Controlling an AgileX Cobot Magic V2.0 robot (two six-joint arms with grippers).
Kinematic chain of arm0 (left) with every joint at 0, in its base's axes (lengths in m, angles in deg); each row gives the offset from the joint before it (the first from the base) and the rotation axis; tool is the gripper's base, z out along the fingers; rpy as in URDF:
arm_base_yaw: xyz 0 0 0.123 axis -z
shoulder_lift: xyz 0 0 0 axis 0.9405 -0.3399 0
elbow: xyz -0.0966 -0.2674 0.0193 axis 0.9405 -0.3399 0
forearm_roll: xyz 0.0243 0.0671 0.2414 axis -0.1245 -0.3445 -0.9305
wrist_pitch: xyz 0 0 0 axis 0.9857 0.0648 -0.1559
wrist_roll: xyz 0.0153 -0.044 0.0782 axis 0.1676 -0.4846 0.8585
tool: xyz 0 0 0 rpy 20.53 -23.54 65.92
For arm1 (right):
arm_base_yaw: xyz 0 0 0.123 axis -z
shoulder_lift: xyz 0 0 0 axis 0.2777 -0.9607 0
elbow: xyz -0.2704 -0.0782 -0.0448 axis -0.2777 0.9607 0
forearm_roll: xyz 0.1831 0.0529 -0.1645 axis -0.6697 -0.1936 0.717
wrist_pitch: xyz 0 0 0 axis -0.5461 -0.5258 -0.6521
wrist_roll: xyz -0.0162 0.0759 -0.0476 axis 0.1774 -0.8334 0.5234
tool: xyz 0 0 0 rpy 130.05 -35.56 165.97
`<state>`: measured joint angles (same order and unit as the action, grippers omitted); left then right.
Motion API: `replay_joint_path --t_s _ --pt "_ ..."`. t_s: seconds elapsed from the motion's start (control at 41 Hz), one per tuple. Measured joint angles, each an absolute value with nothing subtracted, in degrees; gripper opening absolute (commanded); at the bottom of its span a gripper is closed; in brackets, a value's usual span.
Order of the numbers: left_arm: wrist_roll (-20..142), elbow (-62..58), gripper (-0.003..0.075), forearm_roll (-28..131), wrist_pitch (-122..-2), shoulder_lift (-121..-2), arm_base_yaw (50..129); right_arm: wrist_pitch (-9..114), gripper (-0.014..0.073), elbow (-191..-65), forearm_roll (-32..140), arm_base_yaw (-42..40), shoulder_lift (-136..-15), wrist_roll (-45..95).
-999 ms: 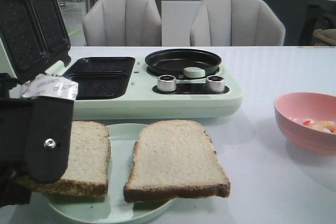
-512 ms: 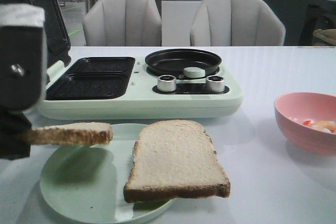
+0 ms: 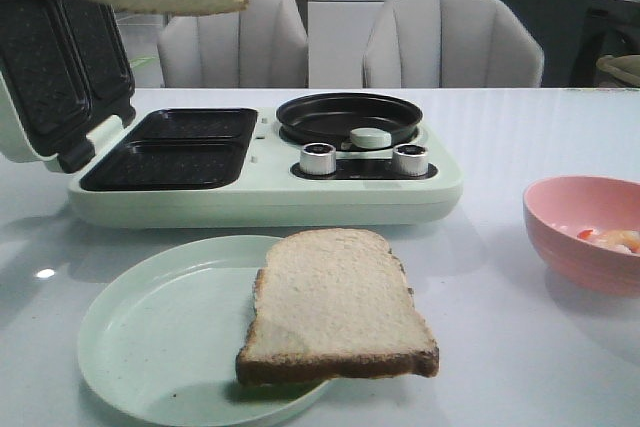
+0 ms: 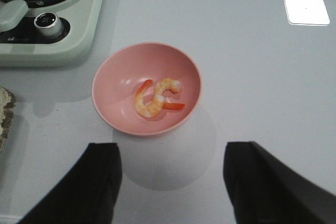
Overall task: Make breakfast with bread and shrimp
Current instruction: 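Lift the bread with the left gripper and lower it onto the sandwich plate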
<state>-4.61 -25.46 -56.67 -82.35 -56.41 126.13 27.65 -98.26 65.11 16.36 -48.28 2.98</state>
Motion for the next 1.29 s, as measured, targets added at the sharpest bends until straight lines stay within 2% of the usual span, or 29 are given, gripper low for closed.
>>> replay_joint_path --t_s 0.219,0.439,0.756,1.024,1.292 --pt "-4.6 -20.3 0.0098 -63.2 -80.1 -66.6 122.9 27.6 0.0529 -98.3 65.1 16.4 -48.3 3.0" --pt "-4.6 -10.6 0.0098 -64.0 -79.3 -81.8 113.7 27.6 0.0529 -98.3 65.1 16.4 -48.3 3.0" --pt "-4.6 7.3 0.0098 -64.9 -69.0 -100.7 101.0 27.6 0.0529 -98.3 65.1 16.4 -48.3 3.0" --pt "-4.6 17.9 0.0098 -65.3 -65.4 -111.2 94.9 27.6 0.0529 -98.3 65.1 16.4 -48.3 3.0" --pt "-4.6 20.0 0.0098 -65.5 -65.0 -118.2 91.3 27.6 0.0529 -98.3 65.1 16.4 -48.3 3.0"
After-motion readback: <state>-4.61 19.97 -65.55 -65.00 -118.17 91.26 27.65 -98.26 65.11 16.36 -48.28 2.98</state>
